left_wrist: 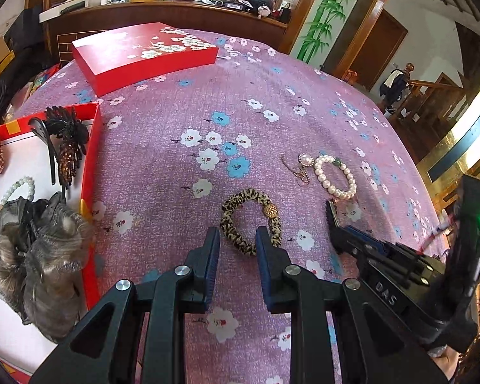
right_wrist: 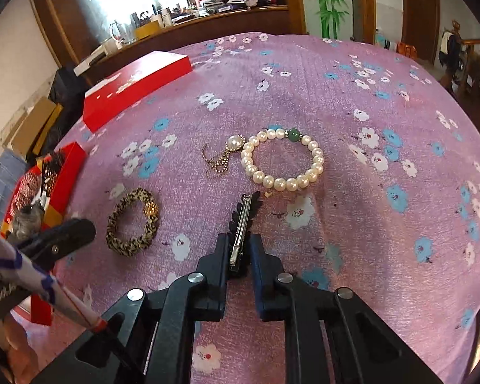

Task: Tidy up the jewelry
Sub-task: 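Grasp the black hair clip with the right gripper while the left moves to the leopard scrunchie, then close the left gripper on the leopard-print scrunchie while the right holds the clip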

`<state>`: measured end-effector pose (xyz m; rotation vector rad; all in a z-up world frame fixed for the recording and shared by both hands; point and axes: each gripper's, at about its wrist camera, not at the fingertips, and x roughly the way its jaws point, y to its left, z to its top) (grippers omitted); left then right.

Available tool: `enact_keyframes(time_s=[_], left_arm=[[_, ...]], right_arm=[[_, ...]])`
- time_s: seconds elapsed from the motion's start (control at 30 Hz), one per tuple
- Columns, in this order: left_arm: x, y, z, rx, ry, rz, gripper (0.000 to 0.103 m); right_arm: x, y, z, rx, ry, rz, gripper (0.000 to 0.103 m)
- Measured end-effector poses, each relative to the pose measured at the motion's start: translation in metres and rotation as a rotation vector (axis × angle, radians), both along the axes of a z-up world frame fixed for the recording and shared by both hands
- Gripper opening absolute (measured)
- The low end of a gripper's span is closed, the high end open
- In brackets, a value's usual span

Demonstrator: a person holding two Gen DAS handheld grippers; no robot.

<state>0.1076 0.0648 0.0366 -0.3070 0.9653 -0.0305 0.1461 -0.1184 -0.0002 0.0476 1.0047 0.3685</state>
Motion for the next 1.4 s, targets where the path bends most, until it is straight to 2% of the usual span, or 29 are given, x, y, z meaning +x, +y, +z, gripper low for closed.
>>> enact_keyframes(time_s=[0.07,0.23,0.33,0.47,0.7,0.77,0.83,0.97,1.03,1.17,1.33,1.4], left_arm=[[0.003,0.001,-0.002,-0.009,0.007,0.002,0.021],[0.013,0.004,-0.008,-0.064,0.041,-0.006,0.021],[0.022,0.001,-0.014,-0.077,0.067,-0.012,0.021],[0.032,-0.004,-0.019,-0.056,0.079,0.002,0.021],[0.034,-0.012,-0.021,0.026,0.065,0.012,0.021],[0.032,-0.014,-0.022,0.046,0.047,0.01,0.021],[0.028,-0.016,-0.023,0.07,0.013,0.008,0.003],[0.019,-0.021,-0.022,0.086,-0.066,-0.003,0.003],[0.015,-0.022,-0.01,0.079,-0.12,-0.016,0.003],[-0.001,-0.027,0.017,0.123,-0.255,-0.014,0.003],[-0.007,-0.028,0.025,0.151,-0.286,-0.018,0.003],[-0.009,-0.029,0.027,0.184,-0.299,-0.008,0.003]], right_arm=[[0.0,-0.008,0.005,0.046,0.006,-0.013,0.013],[-0.004,-0.027,0.026,0.164,-0.051,-0.04,0.013],[-0.007,-0.029,0.032,0.184,-0.063,-0.033,0.013],[-0.008,-0.031,0.035,0.218,-0.061,-0.028,0.013],[-0.012,-0.033,0.04,0.243,-0.074,-0.029,0.013],[-0.014,-0.034,0.042,0.25,-0.08,-0.031,0.013],[-0.015,-0.038,0.045,0.263,-0.09,-0.039,0.013],[-0.018,-0.043,0.051,0.276,-0.117,-0.062,0.013],[-0.019,-0.046,0.054,0.29,-0.129,-0.074,0.013],[-0.021,-0.046,0.059,0.274,-0.162,-0.091,0.013],[-0.021,-0.041,0.055,0.264,-0.155,-0.084,0.013],[-0.021,-0.037,0.053,0.254,-0.149,-0.075,0.013]])
